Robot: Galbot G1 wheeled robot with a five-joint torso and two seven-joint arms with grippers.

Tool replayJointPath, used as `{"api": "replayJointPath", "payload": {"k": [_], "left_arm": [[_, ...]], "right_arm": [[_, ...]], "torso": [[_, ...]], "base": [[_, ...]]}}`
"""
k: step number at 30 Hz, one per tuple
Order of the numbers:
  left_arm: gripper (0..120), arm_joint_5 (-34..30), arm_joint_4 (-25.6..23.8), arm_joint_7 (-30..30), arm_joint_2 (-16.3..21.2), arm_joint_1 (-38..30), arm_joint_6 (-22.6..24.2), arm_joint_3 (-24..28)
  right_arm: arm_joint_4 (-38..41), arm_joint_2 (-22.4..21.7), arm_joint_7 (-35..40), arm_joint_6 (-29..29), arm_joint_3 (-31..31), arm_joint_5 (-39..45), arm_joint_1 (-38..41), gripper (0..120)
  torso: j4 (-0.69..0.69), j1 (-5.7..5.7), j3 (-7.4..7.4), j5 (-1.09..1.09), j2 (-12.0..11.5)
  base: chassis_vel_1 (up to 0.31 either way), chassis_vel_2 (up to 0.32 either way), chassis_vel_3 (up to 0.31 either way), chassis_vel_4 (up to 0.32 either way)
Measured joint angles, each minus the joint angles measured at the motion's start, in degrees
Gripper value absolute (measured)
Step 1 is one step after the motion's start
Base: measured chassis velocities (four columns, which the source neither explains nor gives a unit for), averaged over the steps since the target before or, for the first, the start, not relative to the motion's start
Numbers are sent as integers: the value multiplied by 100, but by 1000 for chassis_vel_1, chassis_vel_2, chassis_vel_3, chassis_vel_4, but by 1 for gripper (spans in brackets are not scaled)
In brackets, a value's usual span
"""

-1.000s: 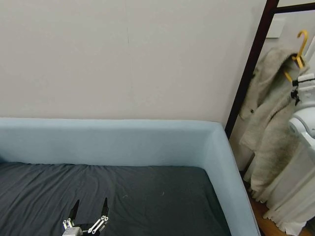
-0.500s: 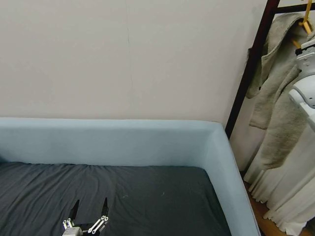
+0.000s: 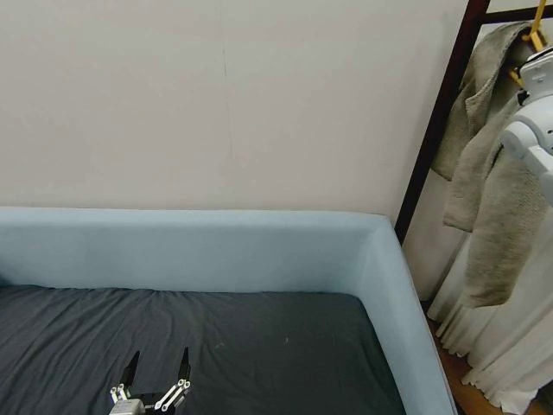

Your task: Pick up the clothes from the sofa and hang them on the clothes hanger.

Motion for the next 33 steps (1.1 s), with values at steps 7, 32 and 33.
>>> {"api": "replayJointPath", "payload": {"k": [7, 32, 33], "left_arm": [[100, 0, 0, 0, 0, 0, 0, 0], [100, 0, 0, 0, 0, 0, -1, 0], [100, 0, 0, 0, 0, 0, -1, 0]], "right_arm": [[-409, 300, 531, 0, -210, 700, 179, 9], [-1970, 1903, 2199, 21, -153, 2143, 889, 9], [-2058, 1935, 2204, 22, -153, 2143, 909, 9]], "torso": [[-1, 0, 0, 0, 0], [-2, -1, 0, 0, 1], [-3, 0, 1, 1, 1]], "base": [[0, 0, 0, 0], [0, 0, 0, 0], [0, 0, 0, 0]]}}
